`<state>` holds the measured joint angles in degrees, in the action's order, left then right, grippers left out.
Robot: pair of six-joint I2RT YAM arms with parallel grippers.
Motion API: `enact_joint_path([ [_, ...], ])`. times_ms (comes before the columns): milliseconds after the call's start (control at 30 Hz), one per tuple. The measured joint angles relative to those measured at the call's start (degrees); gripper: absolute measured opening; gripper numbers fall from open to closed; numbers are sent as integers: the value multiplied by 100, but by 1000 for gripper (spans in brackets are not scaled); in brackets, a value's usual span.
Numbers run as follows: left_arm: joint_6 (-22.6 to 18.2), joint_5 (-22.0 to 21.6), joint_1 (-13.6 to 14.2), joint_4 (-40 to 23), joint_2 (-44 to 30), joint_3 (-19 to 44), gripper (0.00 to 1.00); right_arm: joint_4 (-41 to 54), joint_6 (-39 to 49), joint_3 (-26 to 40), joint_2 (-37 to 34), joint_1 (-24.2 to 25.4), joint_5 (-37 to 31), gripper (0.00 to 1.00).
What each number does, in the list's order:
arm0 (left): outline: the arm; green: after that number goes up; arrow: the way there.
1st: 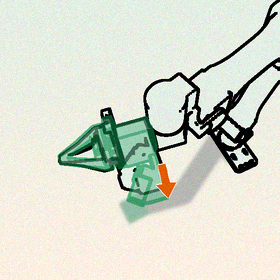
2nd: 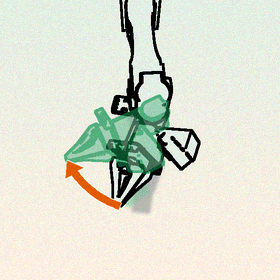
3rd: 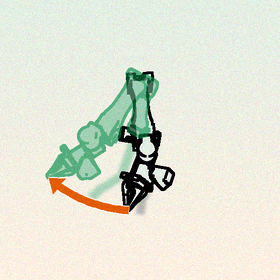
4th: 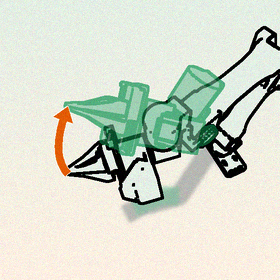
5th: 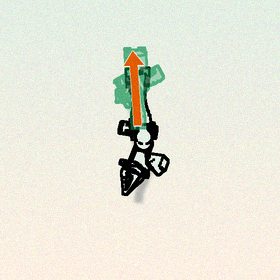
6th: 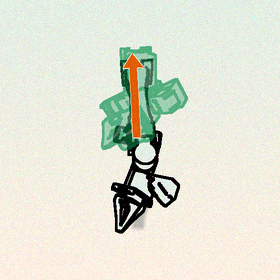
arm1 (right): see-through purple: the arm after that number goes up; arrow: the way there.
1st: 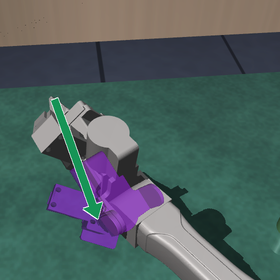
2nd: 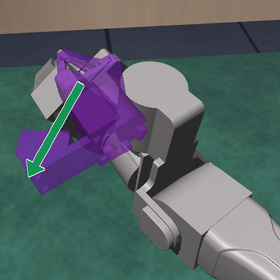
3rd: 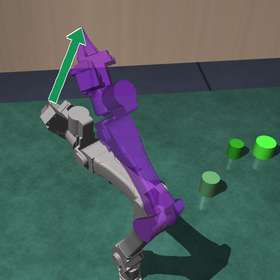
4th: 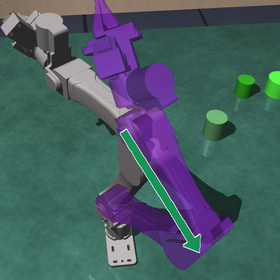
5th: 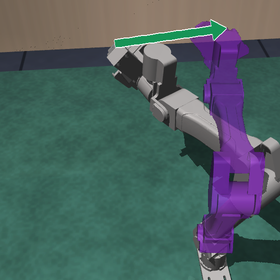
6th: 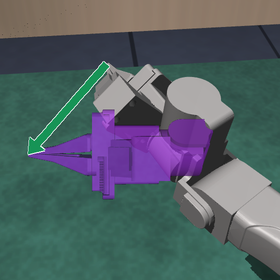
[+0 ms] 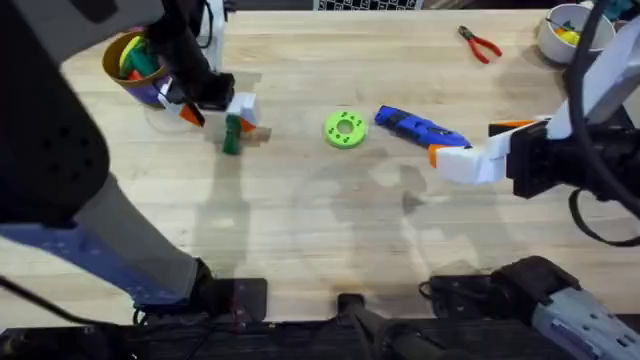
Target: Pick up the gripper from the table and insert it into the empty holder that is missing its gripper. Then pick up a screw, insert it into the mounting hole, and use the screwdriver to tighten it. Finally, clean up the table by picking up the vegetable and placing it into the bucket.
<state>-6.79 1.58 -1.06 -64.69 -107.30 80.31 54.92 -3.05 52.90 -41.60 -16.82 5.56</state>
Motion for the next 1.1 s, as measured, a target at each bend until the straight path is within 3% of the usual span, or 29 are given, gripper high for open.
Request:
enact_joint_path([
  [400, 63, -76, 0, 82, -562, 26, 975, 11, 0, 0, -1, 0, 9, 994],
  [467, 97, -89, 0, 83, -562, 28, 821, 17, 0, 0, 0, 0, 9, 994],
  [633, 139, -63, -4, 87, -560, 43, 65, 17, 0, 0, 0, 0, 9, 993],
  [667, 151, -53, -4, 119, -555, 44, 27, 19, 0, 0, 0, 0, 9, 993],
  [967, 391, -30, -4, 85, -477, 100, 22, 22, 0, 0, 0, 0, 9, 994],
  [1100, 570, -40, -4, -161, -68, 445, 22, 24, 0, 0, 0, 0, 9, 994],
])
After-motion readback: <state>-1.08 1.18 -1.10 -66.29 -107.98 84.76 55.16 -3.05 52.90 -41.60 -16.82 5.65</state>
